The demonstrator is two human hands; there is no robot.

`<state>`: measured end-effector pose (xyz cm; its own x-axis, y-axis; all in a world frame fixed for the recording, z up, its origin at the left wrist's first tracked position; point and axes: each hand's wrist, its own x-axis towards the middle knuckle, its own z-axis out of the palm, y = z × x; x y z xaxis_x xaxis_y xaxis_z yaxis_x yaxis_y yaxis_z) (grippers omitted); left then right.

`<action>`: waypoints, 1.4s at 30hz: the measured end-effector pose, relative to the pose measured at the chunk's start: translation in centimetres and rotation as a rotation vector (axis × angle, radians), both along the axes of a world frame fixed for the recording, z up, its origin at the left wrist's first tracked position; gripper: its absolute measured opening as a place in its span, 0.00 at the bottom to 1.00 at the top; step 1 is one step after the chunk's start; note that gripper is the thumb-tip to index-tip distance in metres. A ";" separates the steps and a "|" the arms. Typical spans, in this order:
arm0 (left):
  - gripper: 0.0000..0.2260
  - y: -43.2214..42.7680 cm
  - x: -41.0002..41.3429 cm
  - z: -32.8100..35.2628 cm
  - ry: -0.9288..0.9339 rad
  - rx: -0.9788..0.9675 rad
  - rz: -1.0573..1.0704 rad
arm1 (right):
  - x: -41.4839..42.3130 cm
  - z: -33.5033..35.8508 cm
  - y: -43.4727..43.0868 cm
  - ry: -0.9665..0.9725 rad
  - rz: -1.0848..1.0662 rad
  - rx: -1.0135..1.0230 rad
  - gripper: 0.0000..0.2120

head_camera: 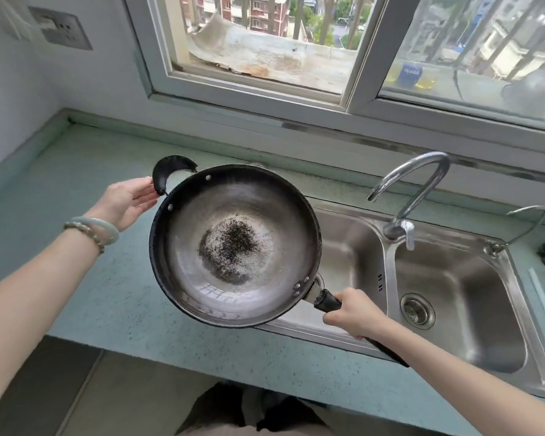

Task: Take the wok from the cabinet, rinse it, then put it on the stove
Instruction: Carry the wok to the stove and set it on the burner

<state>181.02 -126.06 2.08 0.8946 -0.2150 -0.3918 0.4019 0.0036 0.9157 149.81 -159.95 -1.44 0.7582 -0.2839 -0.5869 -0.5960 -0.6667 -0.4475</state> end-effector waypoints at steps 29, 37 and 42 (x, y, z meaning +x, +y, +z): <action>0.17 24.5 -42.5 0.6 -0.107 -0.094 1.152 | 5.9 2.0 15.8 -0.048 1.104 -0.109 0.07; 0.05 32.8 -57.0 0.9 -0.141 -0.073 1.383 | 1.0 3.7 29.1 -0.058 1.354 -0.169 0.06; 0.06 38.7 -66.1 1.9 -0.169 0.012 1.411 | -3.9 4.4 37.5 -0.066 1.444 -0.114 0.07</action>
